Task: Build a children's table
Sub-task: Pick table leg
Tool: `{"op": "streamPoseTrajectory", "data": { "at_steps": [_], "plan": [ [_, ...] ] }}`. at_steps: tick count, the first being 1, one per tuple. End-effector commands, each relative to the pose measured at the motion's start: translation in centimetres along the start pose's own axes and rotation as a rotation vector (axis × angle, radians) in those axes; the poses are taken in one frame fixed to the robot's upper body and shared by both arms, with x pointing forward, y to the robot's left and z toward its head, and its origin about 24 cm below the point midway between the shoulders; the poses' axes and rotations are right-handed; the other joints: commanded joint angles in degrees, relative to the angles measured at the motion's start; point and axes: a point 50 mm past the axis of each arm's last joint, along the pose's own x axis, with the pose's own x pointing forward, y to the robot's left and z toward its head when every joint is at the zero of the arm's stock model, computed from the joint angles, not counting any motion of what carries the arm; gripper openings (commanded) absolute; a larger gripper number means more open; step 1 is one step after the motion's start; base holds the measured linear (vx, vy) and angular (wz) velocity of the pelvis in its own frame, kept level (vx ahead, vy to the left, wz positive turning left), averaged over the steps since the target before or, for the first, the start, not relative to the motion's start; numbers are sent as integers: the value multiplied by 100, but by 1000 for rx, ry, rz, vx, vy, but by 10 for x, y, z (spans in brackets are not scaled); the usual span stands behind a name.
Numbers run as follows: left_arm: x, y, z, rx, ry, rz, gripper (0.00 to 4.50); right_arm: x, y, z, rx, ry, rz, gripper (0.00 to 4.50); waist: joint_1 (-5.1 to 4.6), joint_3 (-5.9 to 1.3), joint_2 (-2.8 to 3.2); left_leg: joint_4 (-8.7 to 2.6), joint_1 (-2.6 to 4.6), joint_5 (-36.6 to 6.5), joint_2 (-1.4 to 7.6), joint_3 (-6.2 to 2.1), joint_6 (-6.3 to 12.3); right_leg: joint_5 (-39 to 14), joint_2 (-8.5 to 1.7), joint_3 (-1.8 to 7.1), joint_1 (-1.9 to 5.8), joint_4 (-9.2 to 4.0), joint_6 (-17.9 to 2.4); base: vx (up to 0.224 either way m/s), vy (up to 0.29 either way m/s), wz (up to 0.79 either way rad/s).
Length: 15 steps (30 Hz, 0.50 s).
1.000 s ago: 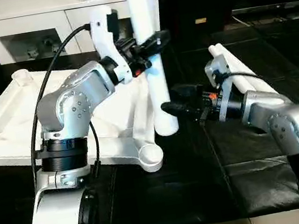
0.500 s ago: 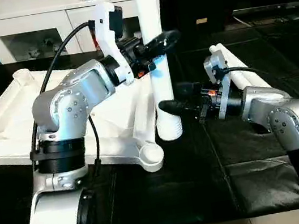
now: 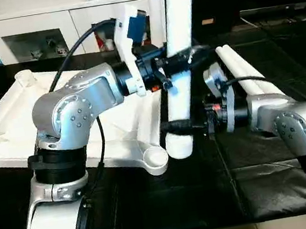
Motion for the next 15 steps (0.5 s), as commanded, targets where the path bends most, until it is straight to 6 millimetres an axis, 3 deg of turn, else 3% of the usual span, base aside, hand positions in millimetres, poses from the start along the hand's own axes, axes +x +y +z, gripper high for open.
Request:
{"op": "streamPoseTrajectory", "data": {
  "at_steps": [1, 15],
  "plan": [
    [1, -8, 4, 15, -6, -54, 179, -1, 1, -2, -7, 14, -1, 370, 22, -479, -77, -311, 63, -378, 156, -33, 166, -772, -406, 261, 373, -359, -1134, 0, 0, 0],
    [3, -10, 4, 14, -3, -68, 179, 0, 4, -8, -4, 32, 29, 240, 43, -486, -56, -308, 65, -368, 158, -43, 167, -741, -404, 257, 371, -352, -1135, 0, 0, 0]
  ]
}}
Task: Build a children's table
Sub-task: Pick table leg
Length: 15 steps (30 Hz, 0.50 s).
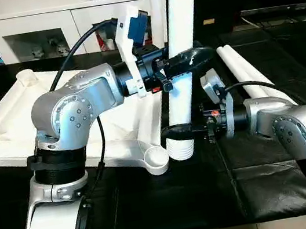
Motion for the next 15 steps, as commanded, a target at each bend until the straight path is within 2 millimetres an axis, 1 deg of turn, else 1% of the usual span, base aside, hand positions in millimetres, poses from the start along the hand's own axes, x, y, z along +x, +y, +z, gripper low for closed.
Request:
{"op": "streamPoseTrajectory", "data": {
  "at_steps": [1, 3, 6, 12, 13, 14, 15],
  "plan": [
    [3, -9, 5, 22, -7, -53, 179, -2, -1, -3, -3, 19, -23, 236, 18, -487, -59, -309, 67, -370, 157, -40, 169, -728, -402, 258, 369, -358, -1137, 0, 0, 0],
    [4, -10, 5, 25, -6, -60, 179, -1, -1, -4, -2, 17, -23, 227, 20, -488, -52, -308, 66, -371, 158, -42, 169, -704, -403, 257, 372, -353, -1146, 0, 0, 0],
    [5, -12, 5, 25, -6, -70, 179, -1, -1, -4, -2, 15, -26, 202, 26, -487, -50, -310, 69, -388, 161, -42, 161, -705, -403, 258, 368, -354, -1158, 0, 0, 0],
    [8, -19, 11, 27, -35, -107, 179, 0, -3, -6, 24, -7, -55, 196, 44, -487, -34, -309, 69, -431, 158, -44, 142, -720, -404, 258, 370, -362, -1160, 0, 0, 0],
    [8, -19, 12, 15, -41, -110, 214, 1, -2, -7, 23, -8, -55, 195, 43, -489, -34, -310, 74, -440, 164, -45, 129, -704, -401, 256, 369, -350, -1169, 0, 0, 0],
    [8, -21, 13, 15, -48, -117, 214, 1, -1, -7, 22, -9, -51, 195, 48, -491, -33, -311, 75, -436, 166, -50, 126, -687, -404, 254, 370, -348, -1178, 0, 0, 0],
    [9, -23, 13, 14, -51, -130, 249, 2, 0, -8, 20, -10, -48, 195, 50, -490, -38, -311, 71, -432, 165, -48, 129, -669, -406, 256, 372, -349, -1181, 0, 0, 0]
  ]
}}
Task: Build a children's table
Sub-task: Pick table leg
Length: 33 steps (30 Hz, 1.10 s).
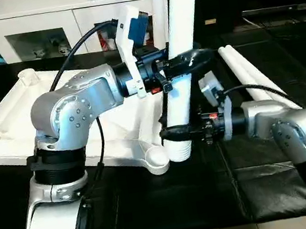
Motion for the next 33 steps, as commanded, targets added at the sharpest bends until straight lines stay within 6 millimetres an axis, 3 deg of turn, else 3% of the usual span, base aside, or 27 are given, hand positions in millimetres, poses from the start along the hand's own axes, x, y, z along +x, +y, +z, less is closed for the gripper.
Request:
{"op": "streamPoseTrajectory", "data": {
  "at_steps": [1, 7, 13, 17, 19, 24, 27, 29, 31, 33],
  "plan": [
    [7, -21, 13, 39, -48, -128, 252, -3, -4, -6, 30, 10, -54, 195, 17, -491, -36, -315, 71, -423, 166, -49, 128, -659, -407, 256, 372, -350, -1188, 0, 0, 0],
    [11, -30, 14, 5, -98, -167, 294, 1, -4, -9, 24, -13, -70, 195, 13, -477, -27, -316, 62, -527, 156, -50, 125, -797, -405, 248, 375, -383, -1177, 0, 0, 0],
    [9, -33, 14, -18, -143, -153, 296, 6, -10, -8, -13, -63, -165, 195, 11, -476, -9, -318, 67, -629, 158, -56, 44, -1009, -409, 249, 357, -393, -1081, 0, 0, 0],
    [-4, -30, 17, -18, -187, -127, 296, 5, -20, -6, -71, -133, -299, 195, -14, -465, -35, -330, 70, -681, 151, -51, -14, -1145, -404, 248, 343, -411, -1018, 0, 0, 0],
    [-15, -29, 16, -14, -190, -121, 296, 3, -25, -9, -44, -115, -347, 195, -19, -458, -16, -342, 88, -762, 147, -54, -45, -1277, -386, 248, 330, -415, -972, 0, 0, 0],
    [-42, -26, 2, 55, -72, -96, 296, -4, -32, -17, -16, -126, -444, 192, -36, -455, 19, -367, 90, -796, 149, -59, -88, -1225, -376, 257, 313, -392, -930, 0, 0, 0],
    [-63, -19, -17, 132, 106, -66, 296, -8, -35, -22, -30, -163, -512, 192, -73, -439, 52, -401, 116, -956, 148, -62, -150, -1441, -368, 264, 281, -410, -753, 0, 0, 0],
    [-79, -6, -35, 155, 255, -12, 296, -10, -33, -25, -46, -175, -531, 192, -75, -442, 103, -406, 144, -1008, 158, -74, -208, -1400, -378, 263, 269, -419, -803, 0, 0, 0],
    [-83, -4, -38, 154, 288, -6, 296, -11, -33, -26, -50, -173, -533, 192, -100, -423, 90, -429, 151, -1211, 147, -71, -250, -1586, -371, 273, 270, -431, -730, 0, 0, 0],
    [-95, 6, -53, 194, 429, 12, 296, -12, -32, -30, -69, -147, -550, 192, -114, -422, 130, -442, 136, -1267, 146, -84, -283, -1594, -379, 278, 282, -421, -742, 0, 0, 0]
  ]
}}
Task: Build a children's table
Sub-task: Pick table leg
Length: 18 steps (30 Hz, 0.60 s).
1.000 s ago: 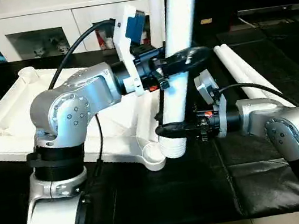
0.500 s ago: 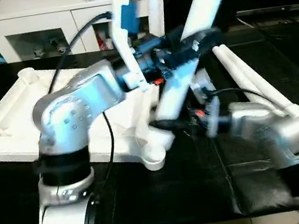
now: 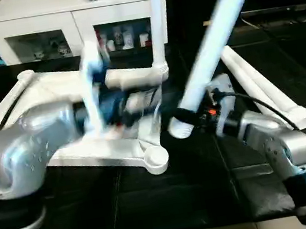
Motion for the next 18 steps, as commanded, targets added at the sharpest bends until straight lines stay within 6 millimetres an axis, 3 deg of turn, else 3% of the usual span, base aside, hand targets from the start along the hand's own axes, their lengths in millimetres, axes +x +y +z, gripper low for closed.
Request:
{"op": "streamPoseTrajectory", "data": {
  "at_steps": [1, 2, 3, 4, 8, 10, 12, 15, 18],
  "plan": [
    [0, 2, -8, 29, 58, -7, 296, -2, 1, 6, -44, -17, -9, 192, -37, -412, 88, -449, 127, -1372, 152, -75, -277, -1624, -378, 274, 270, -461, -754, 0, 0, 0],
    [-1, 3, -11, 36, 79, -6, 296, -2, 1, 6, -49, -14, -11, 192, -41, -420, 90, -447, 131, -1366, 154, -78, -300, -1578, -387, 274, 278, -443, -791, 0, 0, 0],
    [-6, 8, -26, 47, 182, -13, 296, -4, 1, 2, -71, 1, -19, 192, -36, -415, 117, -448, 125, -1358, 152, -86, -289, -1536, -395, 274, 273, -459, -851, 0, 0, 0],
    [-6, 8, -26, 47, 182, -13, 296, -4, 1, 2, -71, 1, -19, 192, -36, -415, 117, -448, 125, -1358, 152, -86, -289, -1536, -395, 274, 273, -459, -851, 0, 0, 0],
    [-18, 34, -73, 119, 456, 21, 263, -7, 1, -4, -118, 22, -35, 192, -64, -402, 124, -454, 137, -1467, 115, -78, -266, -1828, -383, 287, 271, -536, -672, 0, 0, 0],
    [-20, 37, -78, 140, 497, 27, 237, -8, 1, -4, -119, 22, -33, 192, -63, -424, 137, -471, 153, -1516, 139, -94, -298, -1965, -419, 297, 288, -521, -604, 0, 0, 0],
    [-24, 42, -88, 170, 579, 32, 221, -9, 2, -4, -131, 18, -33, 192, -68, -434, 194, -472, 151, -1520, 160, -102, -311, -1731, -422, 291, 282, -487, -795, 0, 0, 0],
    [-30, 50, -99, 203, 668, 61, 205, -10, 2, -5, -139, 21, -27, 192, -79, -433, 168, -460, 140, -1505, 137, -86, -278, -1474, -400, 290, 300, -476, -906, 0, 0, 0],
    [-29, 56, -103, 250, 695, 81, 180, -11, 3, -6, -135, 22, -24, 192, -76, -443, 196, -452, 140, -1477, 144, -87, -261, -1523, -415, 291, 301, -478, -919, 0, 0, 0]
  ]
}}
